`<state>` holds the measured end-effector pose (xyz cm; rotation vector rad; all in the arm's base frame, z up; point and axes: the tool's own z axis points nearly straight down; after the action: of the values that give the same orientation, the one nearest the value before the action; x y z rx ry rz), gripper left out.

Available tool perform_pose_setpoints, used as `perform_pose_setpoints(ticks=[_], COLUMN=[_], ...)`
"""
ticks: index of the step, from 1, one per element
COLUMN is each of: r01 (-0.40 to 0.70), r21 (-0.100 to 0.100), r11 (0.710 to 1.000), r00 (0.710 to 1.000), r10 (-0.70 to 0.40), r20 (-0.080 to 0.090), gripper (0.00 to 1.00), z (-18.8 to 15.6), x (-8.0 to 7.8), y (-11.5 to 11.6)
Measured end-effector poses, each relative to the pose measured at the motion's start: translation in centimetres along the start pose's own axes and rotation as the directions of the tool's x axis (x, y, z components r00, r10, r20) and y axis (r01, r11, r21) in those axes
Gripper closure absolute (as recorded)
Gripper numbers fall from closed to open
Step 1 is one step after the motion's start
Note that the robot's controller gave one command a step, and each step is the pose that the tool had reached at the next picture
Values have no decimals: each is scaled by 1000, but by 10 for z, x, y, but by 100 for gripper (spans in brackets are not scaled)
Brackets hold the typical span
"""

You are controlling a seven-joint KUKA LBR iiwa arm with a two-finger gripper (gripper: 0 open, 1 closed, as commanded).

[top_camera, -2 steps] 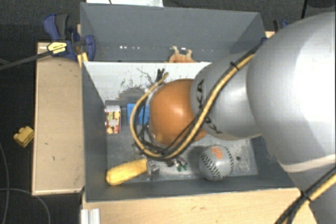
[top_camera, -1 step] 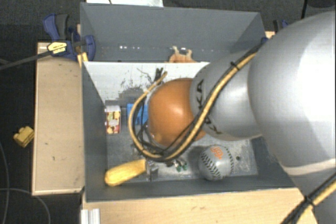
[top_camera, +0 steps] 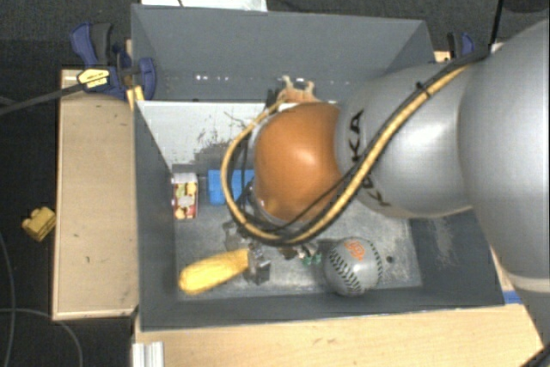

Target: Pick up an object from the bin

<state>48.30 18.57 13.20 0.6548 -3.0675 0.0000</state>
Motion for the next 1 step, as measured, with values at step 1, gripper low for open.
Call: perform_pose_setpoints(ticks=[1], r01=[7], r21=[2], r11=[1000], r00=[1000], r10=[-7], r20=[21], gripper=[100], z=[-4], x=[-20], y=[13])
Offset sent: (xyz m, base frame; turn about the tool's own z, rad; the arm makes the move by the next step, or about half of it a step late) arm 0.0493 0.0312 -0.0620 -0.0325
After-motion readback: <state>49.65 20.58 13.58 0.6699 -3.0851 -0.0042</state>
